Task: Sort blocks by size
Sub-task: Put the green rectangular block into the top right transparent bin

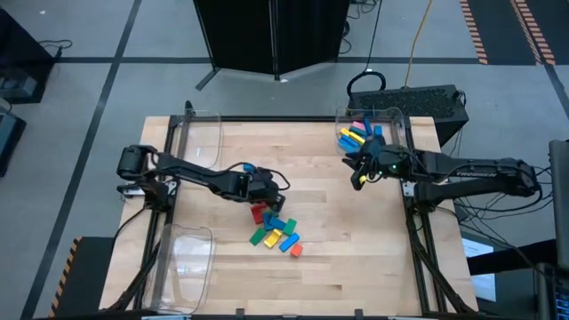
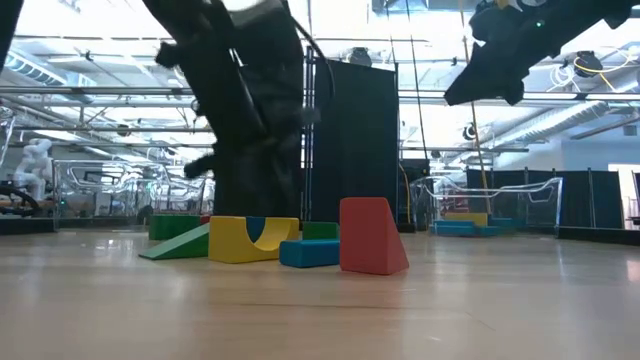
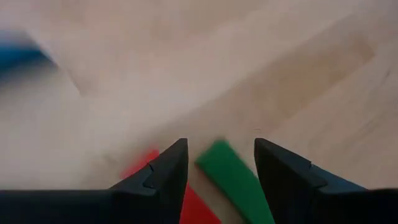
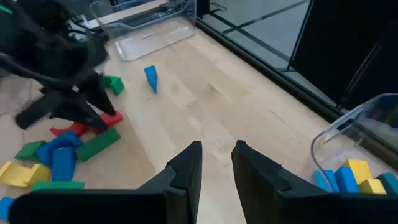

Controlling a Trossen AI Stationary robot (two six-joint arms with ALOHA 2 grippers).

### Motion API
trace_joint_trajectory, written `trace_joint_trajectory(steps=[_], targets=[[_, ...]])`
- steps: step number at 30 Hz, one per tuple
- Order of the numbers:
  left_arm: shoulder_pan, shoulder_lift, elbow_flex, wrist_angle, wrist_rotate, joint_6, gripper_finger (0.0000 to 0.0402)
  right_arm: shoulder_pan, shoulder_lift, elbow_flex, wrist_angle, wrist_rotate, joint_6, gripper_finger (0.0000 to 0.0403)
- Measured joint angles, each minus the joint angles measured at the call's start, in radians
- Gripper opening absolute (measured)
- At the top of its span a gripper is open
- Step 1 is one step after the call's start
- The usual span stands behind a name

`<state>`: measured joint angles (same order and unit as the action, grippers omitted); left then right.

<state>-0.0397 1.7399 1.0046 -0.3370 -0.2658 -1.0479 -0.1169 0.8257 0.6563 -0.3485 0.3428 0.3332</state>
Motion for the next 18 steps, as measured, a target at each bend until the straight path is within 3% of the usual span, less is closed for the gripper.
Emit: trace_joint_trajectory(steps=[6, 18], targets=[[0.037, 0.064, 0.0, 0.039, 0.194, -0.125, 0.0185, 0.041, 0.0, 0.0, 0.0, 0.007, -0.003, 0.0082], [0.043, 0.107, 0.005, 0.048, 0.205, -0.173, 0.0185, 0.087, 0.0, 0.0, -0.002, 0.058, -0.012, 0.0082]])
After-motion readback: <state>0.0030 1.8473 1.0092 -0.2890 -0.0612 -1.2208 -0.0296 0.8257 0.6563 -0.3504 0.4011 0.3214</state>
